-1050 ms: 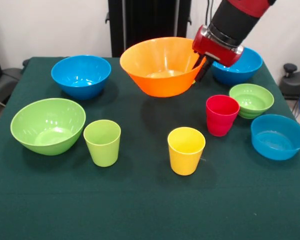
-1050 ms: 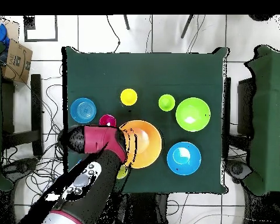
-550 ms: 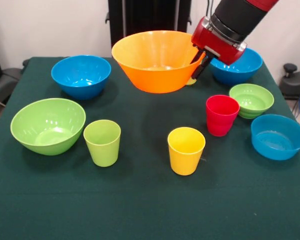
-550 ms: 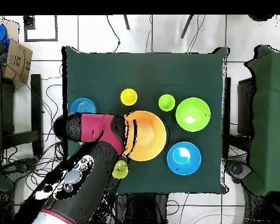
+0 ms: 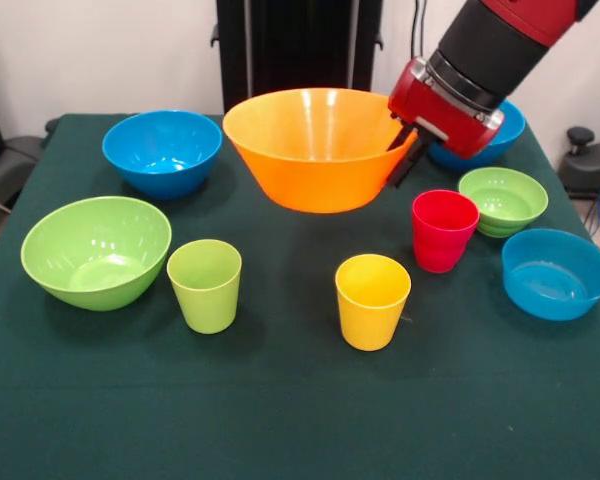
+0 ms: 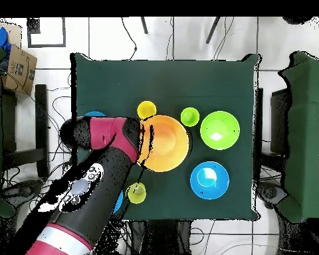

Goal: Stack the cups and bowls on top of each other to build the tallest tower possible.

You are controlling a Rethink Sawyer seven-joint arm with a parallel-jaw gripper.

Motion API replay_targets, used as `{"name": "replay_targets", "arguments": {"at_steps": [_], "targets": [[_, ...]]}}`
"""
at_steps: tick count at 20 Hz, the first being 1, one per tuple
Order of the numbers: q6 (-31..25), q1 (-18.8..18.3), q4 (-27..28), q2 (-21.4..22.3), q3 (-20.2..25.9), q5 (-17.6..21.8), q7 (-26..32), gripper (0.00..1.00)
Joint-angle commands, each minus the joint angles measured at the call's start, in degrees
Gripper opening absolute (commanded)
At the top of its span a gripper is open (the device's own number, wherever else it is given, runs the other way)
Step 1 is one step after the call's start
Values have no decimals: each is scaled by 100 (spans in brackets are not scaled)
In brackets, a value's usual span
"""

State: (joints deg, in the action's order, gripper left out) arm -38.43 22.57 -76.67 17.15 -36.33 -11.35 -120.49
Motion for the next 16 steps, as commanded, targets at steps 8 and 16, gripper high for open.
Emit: {"name": "replay_targets", "arguments": {"at_steps": [8, 16], "targets": [[-1177, 6, 1037, -514, 282, -227, -1350, 0], [-1455, -141, 1239, -435, 342, -226, -1193, 0]]}}
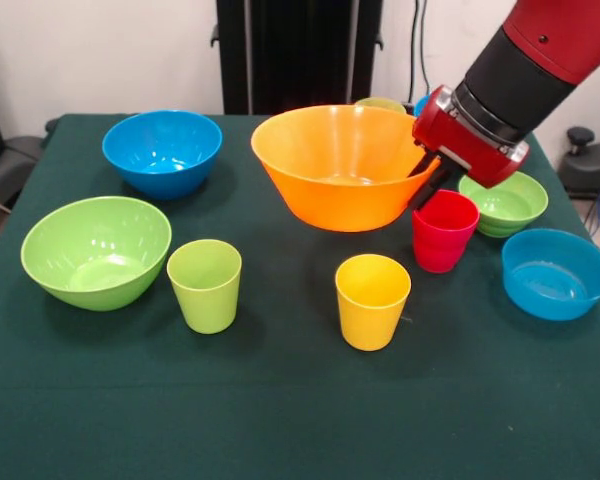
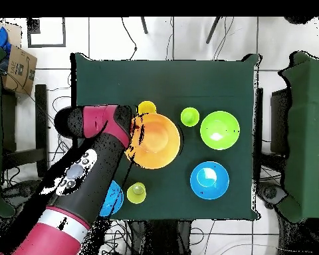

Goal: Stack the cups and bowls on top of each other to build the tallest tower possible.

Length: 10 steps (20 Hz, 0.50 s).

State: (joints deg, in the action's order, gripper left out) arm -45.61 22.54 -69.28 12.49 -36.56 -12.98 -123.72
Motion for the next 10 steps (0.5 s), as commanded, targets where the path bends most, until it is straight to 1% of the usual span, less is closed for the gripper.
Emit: {"name": "replay_targets", "arguments": {"at_steps": [1, 10], "targets": [[-794, -161, 520, 57, 375, -63, -837, 0], [-1007, -336, 712, 115, 472, -85, -723, 0]]}}
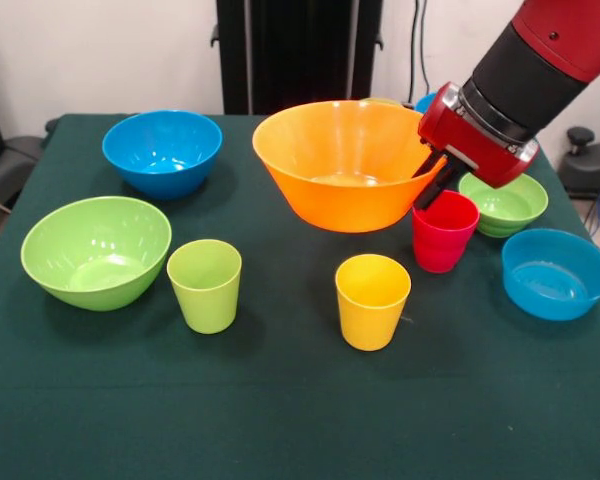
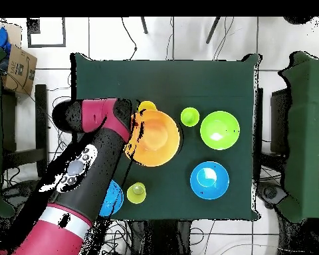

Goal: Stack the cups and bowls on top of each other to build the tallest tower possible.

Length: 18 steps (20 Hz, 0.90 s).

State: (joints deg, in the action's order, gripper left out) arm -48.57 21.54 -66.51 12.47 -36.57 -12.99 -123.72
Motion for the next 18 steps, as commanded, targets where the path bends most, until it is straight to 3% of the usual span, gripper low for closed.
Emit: {"name": "replay_targets", "arguments": {"at_steps": [1, 18], "targets": [[-709, -261, 462, 107, 489, -100, -734, 0], [-1169, -463, 1527, -429, 499, -356, -1106, 0]]}}
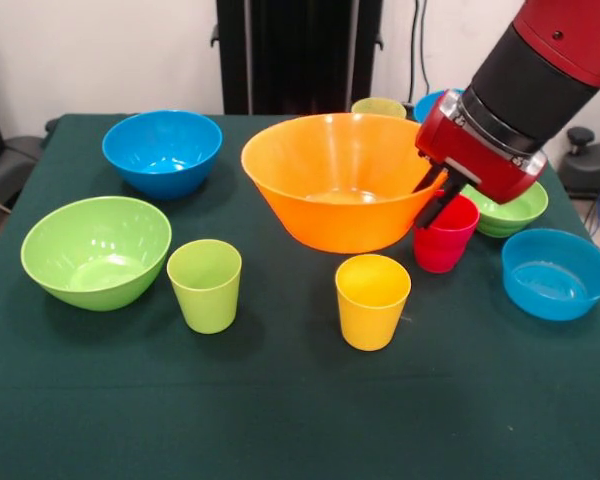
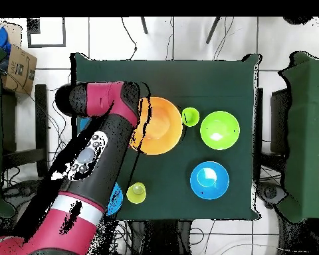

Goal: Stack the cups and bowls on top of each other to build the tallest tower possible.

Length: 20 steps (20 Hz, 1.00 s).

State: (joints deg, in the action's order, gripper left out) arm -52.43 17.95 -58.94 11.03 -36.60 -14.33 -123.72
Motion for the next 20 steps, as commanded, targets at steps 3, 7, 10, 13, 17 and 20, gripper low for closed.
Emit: {"name": "replay_targets", "arguments": {"at_steps": [3, 7, 10, 13, 17, 20], "targets": [[-919, -120, 961, -381, 469, -299, -1160, 0], [-1030, -113, 1169, -515, 393, -398, -1239, 0], [-1002, -112, 1209, -568, 371, -422, -1233, 0], [-896, -93, 1138, -581, 353, -427, -1203, 0], [-732, -82, 991, -560, 349, -411, -1117, 0], [-643, -72, 919, -555, 332, -374, -1078, 0]]}}
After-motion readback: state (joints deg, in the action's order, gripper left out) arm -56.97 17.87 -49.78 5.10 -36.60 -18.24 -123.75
